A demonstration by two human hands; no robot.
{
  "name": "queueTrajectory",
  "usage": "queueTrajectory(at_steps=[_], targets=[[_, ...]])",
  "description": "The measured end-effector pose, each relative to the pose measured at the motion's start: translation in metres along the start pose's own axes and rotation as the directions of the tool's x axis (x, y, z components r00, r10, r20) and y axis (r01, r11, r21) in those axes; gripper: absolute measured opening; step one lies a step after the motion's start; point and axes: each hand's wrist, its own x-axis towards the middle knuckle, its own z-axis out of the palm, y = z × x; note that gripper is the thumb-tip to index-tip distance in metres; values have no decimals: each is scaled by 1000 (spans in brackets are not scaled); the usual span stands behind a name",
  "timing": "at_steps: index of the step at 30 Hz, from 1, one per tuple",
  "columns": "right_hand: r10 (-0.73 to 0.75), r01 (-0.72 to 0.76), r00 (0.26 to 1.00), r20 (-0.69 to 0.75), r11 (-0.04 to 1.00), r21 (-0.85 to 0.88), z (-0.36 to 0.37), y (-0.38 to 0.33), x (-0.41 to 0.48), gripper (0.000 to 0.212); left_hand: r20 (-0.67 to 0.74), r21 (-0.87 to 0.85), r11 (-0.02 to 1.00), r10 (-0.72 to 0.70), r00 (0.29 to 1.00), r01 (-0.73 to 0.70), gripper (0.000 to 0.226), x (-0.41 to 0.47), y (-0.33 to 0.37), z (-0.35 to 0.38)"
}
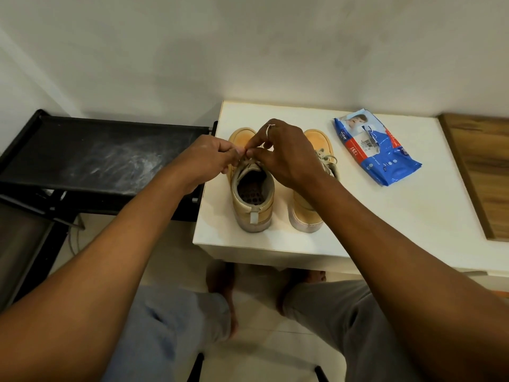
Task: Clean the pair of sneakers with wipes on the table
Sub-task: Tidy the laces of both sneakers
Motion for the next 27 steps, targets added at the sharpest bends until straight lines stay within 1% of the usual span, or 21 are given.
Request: queueTrajectory(at_steps=[5,7,10,13,16,27], targets=[[17,-16,1000,24,999,-42,-2,3,-3,9,-9,-1,996,-84,996,84,26,4,0,4],[26,-23,999,47,998,-64,-4,3,-5,11,-50,23,994,-101,994,102,26,7,-3,4],[39,-34,997,64,997,-72,-8,4,-7,11,-144,106,988,-98,985,114,30,10,-9,3],[45,-36,995,90,995,-92,-11,5,-10,11,-186,213,968,-91,978,131,38,13,-7,8],[65,-57,993,102,995,-85,-13,7,-11,11,-199,262,954,-91,976,143,39,13,-5,11],[80,-70,988,131,994,-79,-15,3,-11,13,-211,277,951,-80,974,138,36,15,-7,9]])
